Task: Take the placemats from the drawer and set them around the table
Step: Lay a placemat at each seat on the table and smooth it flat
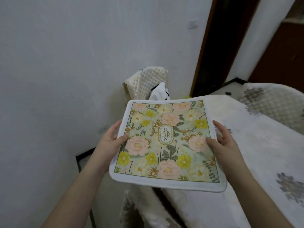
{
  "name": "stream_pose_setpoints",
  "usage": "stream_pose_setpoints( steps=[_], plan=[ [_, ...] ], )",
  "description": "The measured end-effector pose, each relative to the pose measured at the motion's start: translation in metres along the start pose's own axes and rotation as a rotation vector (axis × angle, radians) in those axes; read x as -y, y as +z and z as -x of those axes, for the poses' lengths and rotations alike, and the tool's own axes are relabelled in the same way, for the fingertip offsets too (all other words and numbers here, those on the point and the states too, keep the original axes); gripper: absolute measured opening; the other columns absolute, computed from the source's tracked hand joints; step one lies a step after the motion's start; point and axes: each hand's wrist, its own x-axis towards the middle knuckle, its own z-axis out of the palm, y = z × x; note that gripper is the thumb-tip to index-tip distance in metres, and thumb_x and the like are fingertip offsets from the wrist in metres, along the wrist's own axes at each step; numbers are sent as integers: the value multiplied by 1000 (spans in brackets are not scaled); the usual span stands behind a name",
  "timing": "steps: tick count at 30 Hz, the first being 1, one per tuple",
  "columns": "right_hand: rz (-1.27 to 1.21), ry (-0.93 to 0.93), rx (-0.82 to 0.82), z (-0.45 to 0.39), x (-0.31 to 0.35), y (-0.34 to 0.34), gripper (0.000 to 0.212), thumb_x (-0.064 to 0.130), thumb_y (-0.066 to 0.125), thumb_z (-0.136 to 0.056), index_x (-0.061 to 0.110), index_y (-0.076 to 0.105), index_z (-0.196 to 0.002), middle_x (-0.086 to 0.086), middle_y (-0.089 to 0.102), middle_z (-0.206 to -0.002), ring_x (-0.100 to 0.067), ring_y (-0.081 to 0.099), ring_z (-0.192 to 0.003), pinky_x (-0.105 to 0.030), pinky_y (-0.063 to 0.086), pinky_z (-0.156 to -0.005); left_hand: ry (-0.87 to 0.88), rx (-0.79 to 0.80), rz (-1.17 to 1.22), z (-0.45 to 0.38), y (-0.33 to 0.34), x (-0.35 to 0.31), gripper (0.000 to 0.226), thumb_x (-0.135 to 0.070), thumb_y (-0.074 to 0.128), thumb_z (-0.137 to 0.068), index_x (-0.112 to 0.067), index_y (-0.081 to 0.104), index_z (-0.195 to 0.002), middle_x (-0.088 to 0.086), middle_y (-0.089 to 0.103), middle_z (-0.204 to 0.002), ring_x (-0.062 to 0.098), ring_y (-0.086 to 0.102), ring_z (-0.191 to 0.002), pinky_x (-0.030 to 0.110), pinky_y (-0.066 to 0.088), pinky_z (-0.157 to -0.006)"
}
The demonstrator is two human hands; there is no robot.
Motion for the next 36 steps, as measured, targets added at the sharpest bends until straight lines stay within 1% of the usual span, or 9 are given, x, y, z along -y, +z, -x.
stream_pose_setpoints(
  steps=[10,13,18,21,23,26,29,33,36],
  plan=[
    [8,62,-358,30,-30,-2,52,13,56,-98,57,49,-125,11,75,-97,-20,75,-85,-39,62,-63,1,363,-117,-107,28,17,57,-11,64,-95,-44,50,-138,-11,75,-108,25,75,-95,41,62,-67],
    [2,97,-479,52,-41,-18,51,15,56,-99,53,47,-131,13,74,-95,-17,75,-82,-32,61,-58,-30,478,-159,-121,59,26,55,-14,66,-95,-53,53,-130,-6,77,-104,28,75,-92,40,62,-64],
    [3,157,-651,81,-62,-44,53,15,59,-98,65,50,-116,8,74,-96,-16,74,-86,-39,62,-68,-47,624,-236,-125,113,42,56,-16,66,-95,-52,50,-135,-4,78,-99,25,76,-90,36,62,-64],
    [-18,196,-705,93,-81,-60,55,18,59,-98,70,48,-112,24,72,-92,-8,73,-84,-30,61,-61,-41,676,-300,-122,141,51,55,-17,65,-96,-51,48,-137,-8,77,-96,21,76,-88,30,60,-61],
    [-34,228,-718,99,-92,-69,56,19,59,-98,72,47,-110,33,68,-88,-3,72,-82,-25,59,-57,-61,697,-326,-119,155,59,55,-19,65,-96,-50,47,-138,-8,77,-95,24,76,-86,34,61,-61],
    [-54,271,-747,103,-110,-80,55,22,60,-98,74,47,-110,24,71,-95,-3,71,-86,-28,60,-60,-71,720,-372,-117,171,71,57,-20,63,-97,-51,43,-140,-9,77,-96,25,76,-87,42,62,-65],
    [-69,327,-746,104,-131,-84,51,27,62,-97,61,42,-129,-3,61,-129,-24,61,-119,-51,57,-88,-49,718,-467,-119,182,88,59,-21,63,-98,-49,37,-142,-2,77,-100,25,75,-89,50,60,-76],
    [-117,389,-738,103,-160,-85,50,20,61,-97,42,41,-137,-9,60,-133,-26,63,-116,-47,59,-84,-77,702,-566,-125,190,115,42,-19,65,-96,-34,50,-133,-2,78,-95,23,76,-82,49,61,-73],
    [-111,456,-742,103,-179,-83,54,18,61,-97,27,40,-146,-11,55,-140,-31,53,-129,-55,51,-97,-96,696,-609,-132,189,133,34,-17,66,-95,-29,57,-125,-1,78,-93,21,76,-79,48,62,-72]
  ],
)
